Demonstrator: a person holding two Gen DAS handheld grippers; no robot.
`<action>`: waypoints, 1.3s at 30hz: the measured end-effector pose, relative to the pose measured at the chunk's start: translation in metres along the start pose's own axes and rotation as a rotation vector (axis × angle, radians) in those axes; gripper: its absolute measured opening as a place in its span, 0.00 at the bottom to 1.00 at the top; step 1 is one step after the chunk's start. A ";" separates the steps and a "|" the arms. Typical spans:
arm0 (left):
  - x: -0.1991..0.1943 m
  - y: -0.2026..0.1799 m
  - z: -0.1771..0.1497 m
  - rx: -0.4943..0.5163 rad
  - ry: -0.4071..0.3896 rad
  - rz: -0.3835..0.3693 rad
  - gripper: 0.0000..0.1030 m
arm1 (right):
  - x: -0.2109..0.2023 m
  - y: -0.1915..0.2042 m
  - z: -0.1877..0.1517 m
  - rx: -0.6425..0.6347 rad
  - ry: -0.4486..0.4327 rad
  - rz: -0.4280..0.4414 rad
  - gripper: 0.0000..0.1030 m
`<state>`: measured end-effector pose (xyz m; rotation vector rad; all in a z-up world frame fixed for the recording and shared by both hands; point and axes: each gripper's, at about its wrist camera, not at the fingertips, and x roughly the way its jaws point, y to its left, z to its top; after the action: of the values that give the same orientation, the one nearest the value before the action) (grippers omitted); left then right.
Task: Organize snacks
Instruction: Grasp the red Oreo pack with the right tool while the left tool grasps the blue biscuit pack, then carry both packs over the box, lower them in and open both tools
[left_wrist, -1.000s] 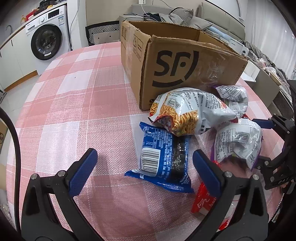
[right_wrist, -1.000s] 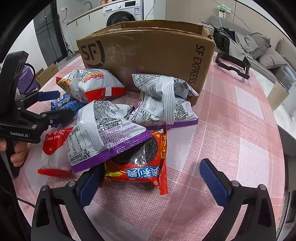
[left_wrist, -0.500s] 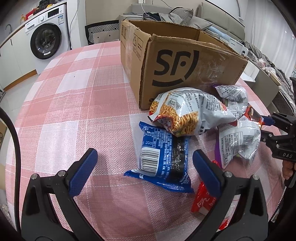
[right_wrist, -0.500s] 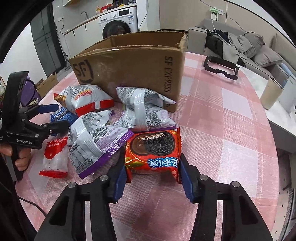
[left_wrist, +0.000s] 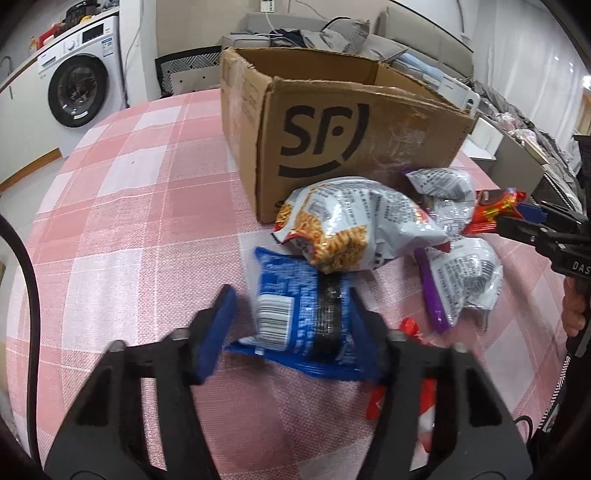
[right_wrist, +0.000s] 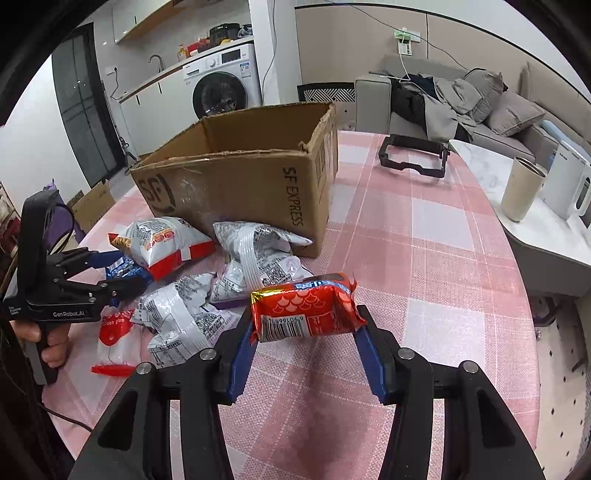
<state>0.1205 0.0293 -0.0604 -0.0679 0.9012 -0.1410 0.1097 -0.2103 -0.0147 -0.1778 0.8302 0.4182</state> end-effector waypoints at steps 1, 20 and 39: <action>-0.001 0.000 0.000 0.000 -0.001 -0.007 0.44 | -0.001 0.001 0.000 0.000 -0.003 0.005 0.51; -0.049 0.006 0.008 -0.039 -0.102 0.028 0.40 | -0.026 0.018 0.007 -0.005 -0.102 0.047 0.50; -0.119 -0.005 0.020 -0.041 -0.252 0.015 0.40 | -0.049 0.037 0.017 0.039 -0.229 0.134 0.50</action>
<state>0.0633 0.0418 0.0450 -0.1145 0.6533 -0.0969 0.0762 -0.1858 0.0331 -0.0368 0.6259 0.5373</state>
